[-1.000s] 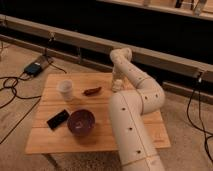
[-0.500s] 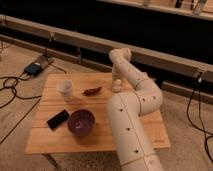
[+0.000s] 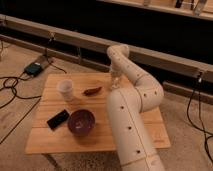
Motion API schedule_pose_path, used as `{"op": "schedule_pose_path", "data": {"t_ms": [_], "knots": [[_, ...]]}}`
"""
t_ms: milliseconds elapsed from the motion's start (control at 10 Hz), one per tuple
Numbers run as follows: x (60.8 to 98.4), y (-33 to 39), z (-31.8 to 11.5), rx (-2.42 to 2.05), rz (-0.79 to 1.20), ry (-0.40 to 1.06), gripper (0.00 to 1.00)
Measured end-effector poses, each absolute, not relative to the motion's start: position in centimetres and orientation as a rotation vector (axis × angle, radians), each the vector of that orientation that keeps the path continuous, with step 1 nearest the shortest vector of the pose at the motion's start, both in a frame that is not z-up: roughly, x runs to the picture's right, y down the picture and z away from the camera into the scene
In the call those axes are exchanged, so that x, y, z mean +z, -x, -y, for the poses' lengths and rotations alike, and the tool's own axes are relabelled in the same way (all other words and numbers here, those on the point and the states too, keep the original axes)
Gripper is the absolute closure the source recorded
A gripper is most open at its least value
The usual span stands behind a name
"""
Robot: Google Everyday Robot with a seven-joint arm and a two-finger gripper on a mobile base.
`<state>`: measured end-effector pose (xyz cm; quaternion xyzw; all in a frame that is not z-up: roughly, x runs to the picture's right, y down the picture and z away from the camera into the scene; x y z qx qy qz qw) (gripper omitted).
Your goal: Place the white sponge in the ceramic cup
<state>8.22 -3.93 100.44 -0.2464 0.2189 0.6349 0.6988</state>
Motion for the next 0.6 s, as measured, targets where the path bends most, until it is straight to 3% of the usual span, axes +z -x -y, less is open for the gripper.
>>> {"op": "schedule_pose_path", "data": {"t_ms": [600], "knots": [[93.8,-2.2,6.3,1.329,-0.339,0.533,1.00]]}}
